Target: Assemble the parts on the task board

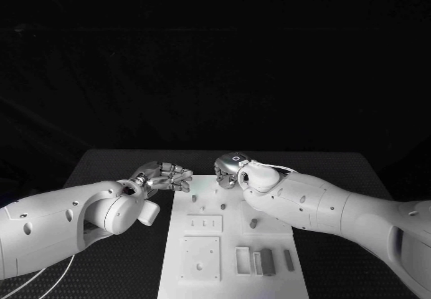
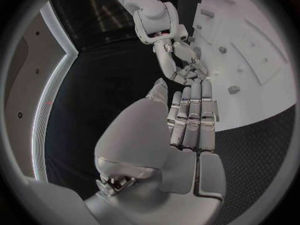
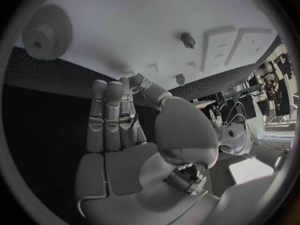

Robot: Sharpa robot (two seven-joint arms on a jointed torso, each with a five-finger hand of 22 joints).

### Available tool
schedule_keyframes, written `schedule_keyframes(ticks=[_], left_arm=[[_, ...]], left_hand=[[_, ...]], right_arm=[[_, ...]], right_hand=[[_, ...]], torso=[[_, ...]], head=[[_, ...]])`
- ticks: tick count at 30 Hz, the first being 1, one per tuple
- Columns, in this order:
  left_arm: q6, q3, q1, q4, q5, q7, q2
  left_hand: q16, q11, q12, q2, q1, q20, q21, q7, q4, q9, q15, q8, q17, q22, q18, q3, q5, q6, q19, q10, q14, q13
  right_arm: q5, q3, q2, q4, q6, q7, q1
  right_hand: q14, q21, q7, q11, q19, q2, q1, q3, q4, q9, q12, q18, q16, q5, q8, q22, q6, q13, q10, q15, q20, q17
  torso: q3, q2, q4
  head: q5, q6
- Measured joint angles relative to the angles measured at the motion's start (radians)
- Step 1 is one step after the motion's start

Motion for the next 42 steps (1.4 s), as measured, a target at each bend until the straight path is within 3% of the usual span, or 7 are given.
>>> schedule_keyframes(ticks=[8,14,23,42], left_arm=[[0.001,0.000,0.000,-0.004,0.000,0.000,0.006],[0.001,0.000,0.001,-0.003,0.000,0.000,0.006],[0.002,0.000,0.001,-0.004,0.000,0.000,0.006],[0.002,0.001,0.002,-0.005,0.000,0.000,0.005]], left_hand=[[0.000,0.000,-0.004,0.000,0.000,0.000,0.000,0.000,0.000,0.000,0.000,0.000,0.001,0.000,-0.001,0.000,0.000,0.000,0.000,0.000,0.000,0.000],[0.000,0.000,-0.004,0.000,0.000,0.000,0.000,0.000,0.000,0.000,-0.002,0.000,0.001,-0.001,-0.002,0.000,0.000,0.000,0.000,0.000,0.002,0.000],[-0.004,0.000,-0.004,0.000,0.000,0.000,0.000,0.000,0.000,-0.001,-0.004,0.000,0.002,-0.001,-0.006,0.000,0.000,0.000,0.000,0.000,0.004,0.000],[-0.004,0.000,-0.004,-0.004,-0.004,0.000,0.000,0.000,0.000,-0.002,-0.004,-0.004,0.004,-0.001,-0.007,0.000,0.000,0.000,0.000,0.000,0.004,0.000]], right_arm=[[0.001,0.004,0.018,-0.040,-0.005,0.003,-0.008],[0.003,0.001,0.021,-0.049,-0.009,0.003,-0.020],[0.004,0.001,0.020,-0.043,-0.008,0.001,-0.023],[0.007,-0.001,0.012,-0.021,-0.026,0.001,-0.026]], right_hand=[[0.000,0.000,0.000,0.000,0.000,-0.003,-0.003,0.000,0.000,0.000,0.000,-0.006,0.000,0.000,0.001,0.000,0.000,0.000,0.000,0.000,0.000,0.000],[0.001,0.000,0.000,0.000,0.000,-0.002,-0.002,0.000,0.000,0.000,0.000,0.002,0.000,0.002,0.002,0.000,0.001,0.002,0.000,0.002,0.000,0.000],[0.003,0.004,-0.001,0.000,0.000,-0.001,-0.001,0.000,0.000,0.002,0.000,0.002,0.000,0.002,0.002,-0.001,0.010,0.002,0.000,0.004,0.000,0.000],[0.006,0.004,-0.001,0.000,0.000,0.000,0.001,-0.002,-0.002,0.002,0.000,0.002,0.000,0.001,0.001,0.000,0.017,0.003,0.000,0.002,0.000,0.000]], torso=[[0.0014,0.000,0.0001],[0.0025,0.002,0.0008],[0.0024,0.002,-0.0008],[0.0033,0.001,-0.0029]], head=[[0.004,0.001],[0.009,-0.002],[0.015,-0.007],[0.018,-0.005]])
